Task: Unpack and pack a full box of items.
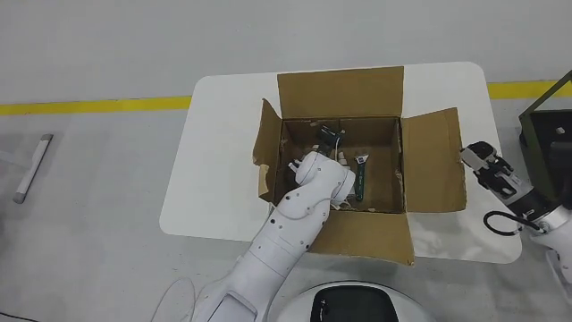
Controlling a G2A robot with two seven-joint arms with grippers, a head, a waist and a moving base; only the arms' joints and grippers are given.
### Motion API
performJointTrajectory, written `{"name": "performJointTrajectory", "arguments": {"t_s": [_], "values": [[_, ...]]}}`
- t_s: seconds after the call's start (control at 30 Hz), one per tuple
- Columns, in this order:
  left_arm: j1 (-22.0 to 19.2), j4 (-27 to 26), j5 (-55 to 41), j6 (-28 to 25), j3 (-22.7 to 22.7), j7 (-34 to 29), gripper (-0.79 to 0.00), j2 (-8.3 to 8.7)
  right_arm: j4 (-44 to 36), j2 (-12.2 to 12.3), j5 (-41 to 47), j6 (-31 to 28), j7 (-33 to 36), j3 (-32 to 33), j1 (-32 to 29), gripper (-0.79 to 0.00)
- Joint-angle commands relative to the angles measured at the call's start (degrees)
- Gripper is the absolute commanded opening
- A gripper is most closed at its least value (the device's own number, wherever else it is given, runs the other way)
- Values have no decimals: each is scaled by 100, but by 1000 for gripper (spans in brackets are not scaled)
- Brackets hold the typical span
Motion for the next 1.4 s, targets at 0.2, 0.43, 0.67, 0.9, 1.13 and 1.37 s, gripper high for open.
{"name": "performJointTrajectory", "arguments": {"t_s": [0.2,0.43,0.67,0.9,1.13,1.37], "values": [[4,46,-15,-8,-63,36,-785,-53,103,21,10,-87,442,-176,127,-252],[30,-124,-26,-37,-225,77,-785,-59,166,26,5,-108,507,-263,224,-785],[181,-1148,-102,-150,-483,-249,-785,-28,283,31,72,-54,392,-155,244,-785],[415,-2686,9,-333,-760,-653,-785,30,404,54,81,-61,399,29,303,-785],[589,-3676,324,-487,-1146,-894,-785,100,476,68,47,-72,371,163,279,-785],[669,-3870,1277,-612,-1600,-874,-785,200,562,79,19,-48,312,309,231,-785]]}}
